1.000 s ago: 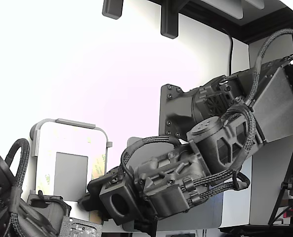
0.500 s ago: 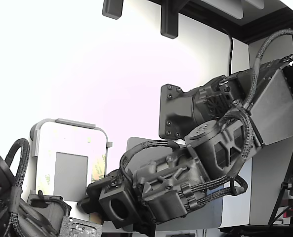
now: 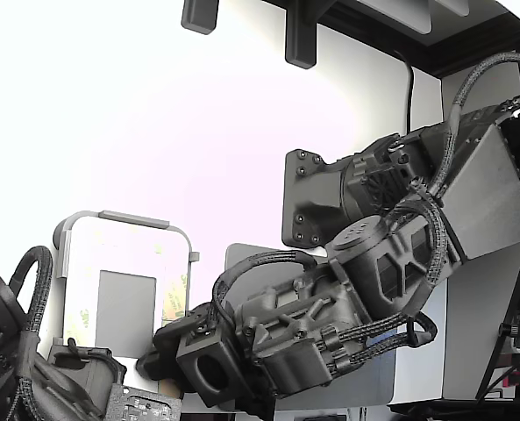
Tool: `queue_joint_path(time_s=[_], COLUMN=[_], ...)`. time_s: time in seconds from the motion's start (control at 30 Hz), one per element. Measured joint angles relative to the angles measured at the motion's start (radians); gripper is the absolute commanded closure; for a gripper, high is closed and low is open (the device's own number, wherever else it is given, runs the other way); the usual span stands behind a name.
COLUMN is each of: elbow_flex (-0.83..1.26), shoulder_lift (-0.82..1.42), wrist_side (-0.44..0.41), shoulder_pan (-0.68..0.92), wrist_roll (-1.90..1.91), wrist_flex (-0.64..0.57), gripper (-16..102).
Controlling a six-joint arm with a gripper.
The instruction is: Peel off protective film from adhesive tape.
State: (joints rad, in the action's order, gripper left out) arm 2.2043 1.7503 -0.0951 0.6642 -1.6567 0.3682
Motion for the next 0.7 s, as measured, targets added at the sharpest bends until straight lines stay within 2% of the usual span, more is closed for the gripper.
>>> queue_joint_path(time_s=[0.7], elbow_flex=[0.023], shoulder_lift=[0.015], wrist_side=[-0.005], shoulder_pan=[0.009], wrist_roll=[0.009], wrist_flex=[-0.015], gripper=[95])
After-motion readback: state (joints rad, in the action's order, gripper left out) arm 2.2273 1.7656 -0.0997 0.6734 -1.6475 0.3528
